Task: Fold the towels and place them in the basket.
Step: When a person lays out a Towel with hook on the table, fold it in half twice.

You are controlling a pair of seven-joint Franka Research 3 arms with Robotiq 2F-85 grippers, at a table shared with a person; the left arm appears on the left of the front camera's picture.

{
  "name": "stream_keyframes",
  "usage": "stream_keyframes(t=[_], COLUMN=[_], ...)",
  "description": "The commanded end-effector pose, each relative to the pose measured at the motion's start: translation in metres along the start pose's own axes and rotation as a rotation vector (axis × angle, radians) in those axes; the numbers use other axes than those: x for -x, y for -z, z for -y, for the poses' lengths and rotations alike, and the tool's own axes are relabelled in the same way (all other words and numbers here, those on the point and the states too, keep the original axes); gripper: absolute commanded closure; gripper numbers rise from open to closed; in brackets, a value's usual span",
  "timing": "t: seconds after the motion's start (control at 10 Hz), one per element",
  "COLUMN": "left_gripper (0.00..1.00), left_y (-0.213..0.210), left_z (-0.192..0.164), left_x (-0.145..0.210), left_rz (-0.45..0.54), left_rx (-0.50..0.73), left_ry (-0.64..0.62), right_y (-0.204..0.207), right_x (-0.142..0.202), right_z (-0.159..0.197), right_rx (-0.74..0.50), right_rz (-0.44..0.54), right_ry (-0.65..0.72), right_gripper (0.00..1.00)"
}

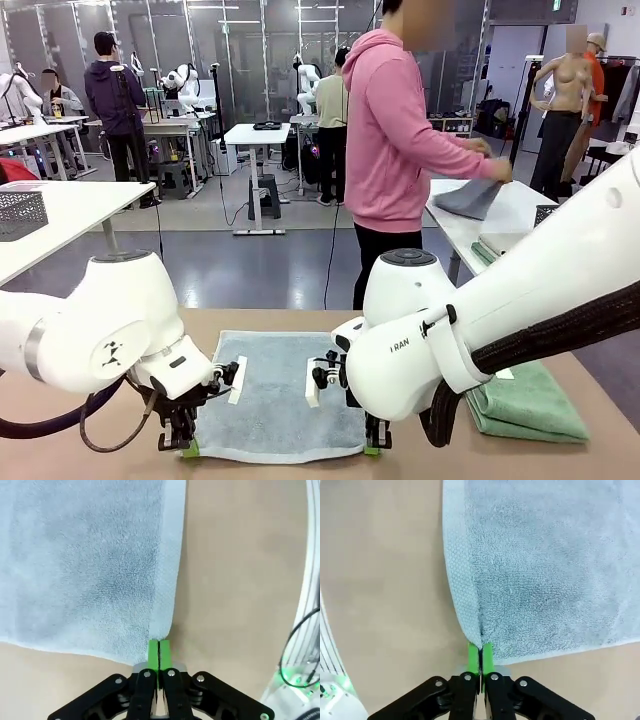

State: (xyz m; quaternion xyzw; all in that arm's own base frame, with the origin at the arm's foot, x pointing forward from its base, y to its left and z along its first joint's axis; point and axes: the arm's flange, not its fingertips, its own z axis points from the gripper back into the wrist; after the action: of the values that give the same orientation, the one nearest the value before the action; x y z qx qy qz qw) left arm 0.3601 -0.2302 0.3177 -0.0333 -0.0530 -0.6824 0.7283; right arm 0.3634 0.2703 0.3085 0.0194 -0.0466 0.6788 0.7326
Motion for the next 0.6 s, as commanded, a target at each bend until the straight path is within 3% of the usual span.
stream_keyframes(t=[0.0,0.3,0.5], left_gripper=[1.0,1.0,1.0], left_y=[-0.034,-0.08,-0.095], left_z=[0.031,0.067,0.067], left_x=[0.001,-0.011,-0.012], left_rz=[0.048,0.03,0.039], left_rx=[-0.001,-0.002,-0.004], left_ry=[0.013,0.043,0.062], right_y=[-0.037,-0.086,-0.107], right_x=[0.003,0.006,0.005], right_z=[-0.022,-0.053,-0.058], right_rx=[-0.007,0.03,0.051], right_rz=[0.035,0.088,0.102], right_ry=[-0.01,-0.024,-0.02], right_gripper=[1.0,1.0,1.0])
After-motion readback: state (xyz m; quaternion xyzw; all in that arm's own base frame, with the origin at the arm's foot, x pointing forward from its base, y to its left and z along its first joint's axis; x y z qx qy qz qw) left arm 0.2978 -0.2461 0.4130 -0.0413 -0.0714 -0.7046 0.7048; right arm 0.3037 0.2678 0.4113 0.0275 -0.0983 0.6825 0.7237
